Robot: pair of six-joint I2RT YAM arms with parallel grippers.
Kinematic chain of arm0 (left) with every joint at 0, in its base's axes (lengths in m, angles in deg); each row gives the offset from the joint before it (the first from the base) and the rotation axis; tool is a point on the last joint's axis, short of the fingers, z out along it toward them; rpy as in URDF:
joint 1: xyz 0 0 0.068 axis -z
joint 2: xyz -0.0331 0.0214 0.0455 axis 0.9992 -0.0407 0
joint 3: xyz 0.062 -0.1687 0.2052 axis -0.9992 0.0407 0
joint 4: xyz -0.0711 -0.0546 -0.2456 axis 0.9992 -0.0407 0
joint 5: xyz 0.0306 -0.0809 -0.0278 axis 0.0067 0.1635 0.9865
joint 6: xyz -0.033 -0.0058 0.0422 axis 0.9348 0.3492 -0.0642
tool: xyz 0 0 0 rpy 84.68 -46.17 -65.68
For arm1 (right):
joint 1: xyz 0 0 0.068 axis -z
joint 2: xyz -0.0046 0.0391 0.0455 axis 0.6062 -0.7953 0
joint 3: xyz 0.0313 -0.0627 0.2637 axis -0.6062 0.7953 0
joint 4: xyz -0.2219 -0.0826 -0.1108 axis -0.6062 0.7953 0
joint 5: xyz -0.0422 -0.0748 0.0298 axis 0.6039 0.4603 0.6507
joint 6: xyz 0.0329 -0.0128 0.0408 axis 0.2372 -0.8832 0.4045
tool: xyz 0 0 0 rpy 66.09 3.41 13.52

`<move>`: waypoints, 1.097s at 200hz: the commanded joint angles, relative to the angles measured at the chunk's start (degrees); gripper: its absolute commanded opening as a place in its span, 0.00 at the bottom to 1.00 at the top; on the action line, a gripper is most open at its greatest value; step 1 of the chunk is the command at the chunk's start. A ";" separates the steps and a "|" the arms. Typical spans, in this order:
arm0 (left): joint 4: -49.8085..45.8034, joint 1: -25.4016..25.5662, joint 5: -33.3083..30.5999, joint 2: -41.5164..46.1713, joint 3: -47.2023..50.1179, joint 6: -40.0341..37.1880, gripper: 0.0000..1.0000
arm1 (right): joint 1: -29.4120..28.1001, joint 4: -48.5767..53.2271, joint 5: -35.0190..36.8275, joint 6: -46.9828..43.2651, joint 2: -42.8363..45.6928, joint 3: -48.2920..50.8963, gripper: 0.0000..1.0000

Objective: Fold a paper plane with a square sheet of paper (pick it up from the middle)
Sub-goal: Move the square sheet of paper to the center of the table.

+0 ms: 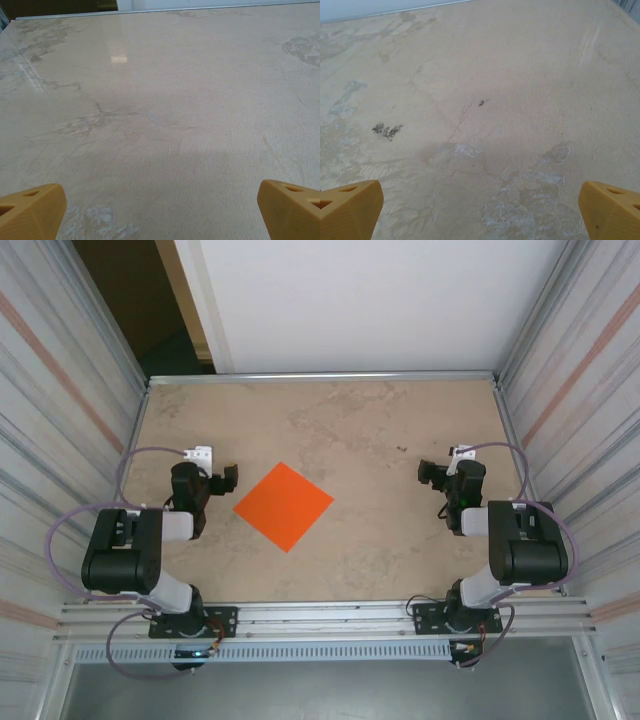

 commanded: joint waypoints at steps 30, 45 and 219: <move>0.67 0.08 0.05 0.03 -0.57 -1.02 0.99 | 0.37 0.19 -0.55 -1.64 -0.31 -1.16 0.99; 0.67 0.11 0.05 0.08 -0.55 -1.02 0.99 | 0.39 0.19 -0.58 -1.65 -0.30 -1.16 0.99; -1.61 0.01 -3.52 2.62 -0.86 0.50 0.99 | -0.99 6.84 1.38 -2.56 4.87 -2.66 0.99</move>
